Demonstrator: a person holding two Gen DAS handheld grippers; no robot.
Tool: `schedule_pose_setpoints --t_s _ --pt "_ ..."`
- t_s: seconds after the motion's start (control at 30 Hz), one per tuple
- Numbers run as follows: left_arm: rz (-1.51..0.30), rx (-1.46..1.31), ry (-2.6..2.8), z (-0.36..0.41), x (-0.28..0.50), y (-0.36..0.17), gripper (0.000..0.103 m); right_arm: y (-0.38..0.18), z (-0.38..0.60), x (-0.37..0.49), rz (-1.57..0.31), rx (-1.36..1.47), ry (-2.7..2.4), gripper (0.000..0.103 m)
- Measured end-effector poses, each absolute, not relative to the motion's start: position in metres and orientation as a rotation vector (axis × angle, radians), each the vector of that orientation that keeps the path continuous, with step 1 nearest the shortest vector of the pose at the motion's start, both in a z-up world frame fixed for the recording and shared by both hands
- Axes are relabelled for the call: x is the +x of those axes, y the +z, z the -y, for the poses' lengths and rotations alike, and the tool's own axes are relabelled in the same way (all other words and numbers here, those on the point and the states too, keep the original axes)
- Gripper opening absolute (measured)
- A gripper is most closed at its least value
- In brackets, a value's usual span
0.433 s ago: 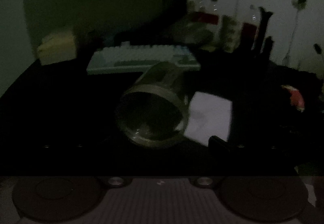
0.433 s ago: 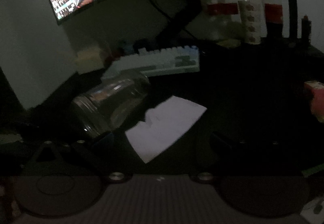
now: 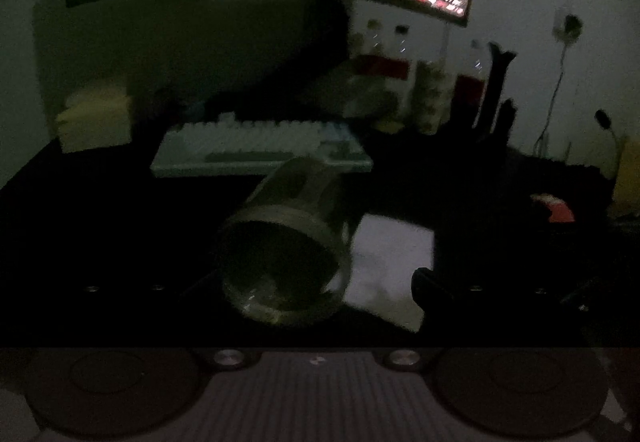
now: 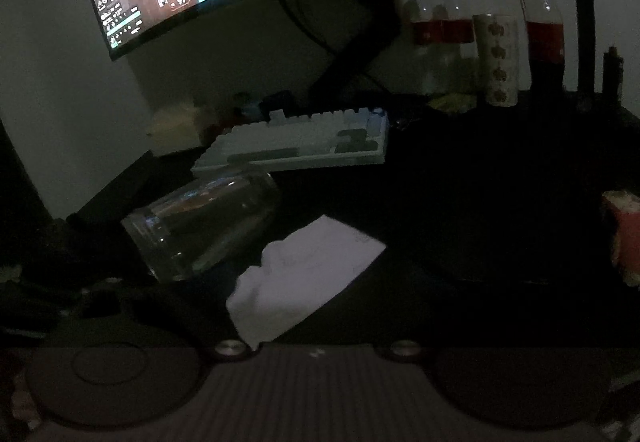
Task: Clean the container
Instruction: 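Move the right gripper toward the white tissue beside the glass jar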
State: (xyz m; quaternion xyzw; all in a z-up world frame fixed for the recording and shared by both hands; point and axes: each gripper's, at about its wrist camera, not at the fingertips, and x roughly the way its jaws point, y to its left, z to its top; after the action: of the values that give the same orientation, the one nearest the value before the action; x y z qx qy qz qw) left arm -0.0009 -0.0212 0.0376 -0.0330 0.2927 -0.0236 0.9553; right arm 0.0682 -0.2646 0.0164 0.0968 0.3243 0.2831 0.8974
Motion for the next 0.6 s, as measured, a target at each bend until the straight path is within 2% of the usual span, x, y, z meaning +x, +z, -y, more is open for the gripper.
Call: schedule_pose_setpoints --t_s 0.13,0.43,0.5,0.57,0.6 --pt "-0.508 -0.064 -0.043 0.022 0.004 0.038 0.103 0.014 0.26 0.077 -0.689 0.145 0.621 0.078" --pt "-0.506 -0.07 -0.152 0.007 0.026 0.011 0.101 0.018 0.257 0.118 -0.768 0.09 0.791 0.08" --pt "-0.495 -0.066 -0.164 0.005 0.028 0.004 0.09 0.016 0.252 0.127 -0.783 0.067 0.796 0.08" --pt "-0.49 -0.066 -0.179 0.002 0.031 -0.002 0.062 0.012 0.246 0.133 -0.786 0.017 0.799 0.08" --pt "-0.488 -0.072 -0.188 0.001 0.033 -0.005 0.056 0.011 0.243 0.135 -0.78 -0.005 0.798 0.078"
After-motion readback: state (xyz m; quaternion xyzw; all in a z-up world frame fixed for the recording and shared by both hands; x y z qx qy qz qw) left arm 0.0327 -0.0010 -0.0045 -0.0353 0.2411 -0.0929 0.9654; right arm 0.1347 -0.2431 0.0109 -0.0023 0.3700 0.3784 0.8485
